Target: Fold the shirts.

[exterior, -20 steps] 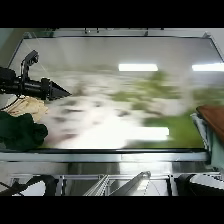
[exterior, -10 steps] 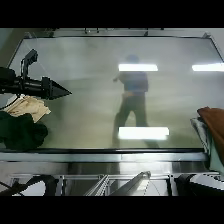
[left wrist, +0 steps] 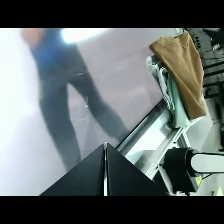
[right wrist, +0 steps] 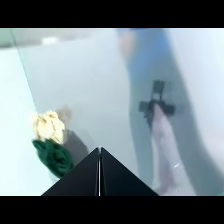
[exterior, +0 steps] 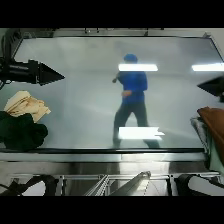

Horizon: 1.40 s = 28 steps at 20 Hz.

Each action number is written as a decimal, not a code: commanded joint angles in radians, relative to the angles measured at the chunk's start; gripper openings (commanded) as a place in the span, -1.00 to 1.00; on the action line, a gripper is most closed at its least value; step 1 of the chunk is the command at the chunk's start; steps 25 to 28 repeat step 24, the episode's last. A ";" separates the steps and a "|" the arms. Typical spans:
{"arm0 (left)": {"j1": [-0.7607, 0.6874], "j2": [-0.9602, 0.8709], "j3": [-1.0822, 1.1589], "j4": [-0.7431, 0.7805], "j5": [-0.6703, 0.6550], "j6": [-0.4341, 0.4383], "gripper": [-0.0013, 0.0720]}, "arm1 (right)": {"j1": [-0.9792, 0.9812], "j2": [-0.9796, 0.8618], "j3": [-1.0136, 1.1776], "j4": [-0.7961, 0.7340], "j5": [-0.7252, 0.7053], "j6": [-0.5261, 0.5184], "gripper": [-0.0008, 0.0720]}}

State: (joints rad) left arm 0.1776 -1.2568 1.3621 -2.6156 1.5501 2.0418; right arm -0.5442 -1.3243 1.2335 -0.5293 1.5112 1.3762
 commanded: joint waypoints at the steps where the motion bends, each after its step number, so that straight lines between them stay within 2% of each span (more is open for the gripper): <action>1: -0.040 0.133 -0.082 0.035 -0.019 -0.026 -0.91 | 0.308 0.086 0.009 -0.063 -0.218 -0.178 -0.93; 5: -0.119 0.373 -0.385 0.134 -0.117 -0.080 -0.91 | 0.560 0.293 -0.080 -0.335 -0.316 -0.153 -0.93; 8: -0.138 0.494 -0.543 0.135 -0.182 -0.087 -0.90 | 0.660 0.426 -0.260 -0.388 -0.414 -0.130 -0.93; 11: -0.137 0.550 -0.620 0.135 -0.182 -0.087 -0.90 | 0.665 0.431 -0.314 -0.386 -0.431 -0.131 -0.93; 16: -0.137 0.600 -0.662 0.135 -0.201 -0.087 -0.91 | 0.665 0.417 -0.314 -0.297 -0.431 -0.131 -0.93; 28: -0.137 0.631 -0.680 0.135 -0.212 -0.096 -0.91 | 0.665 0.417 -0.314 -0.297 -0.431 -0.131 -0.93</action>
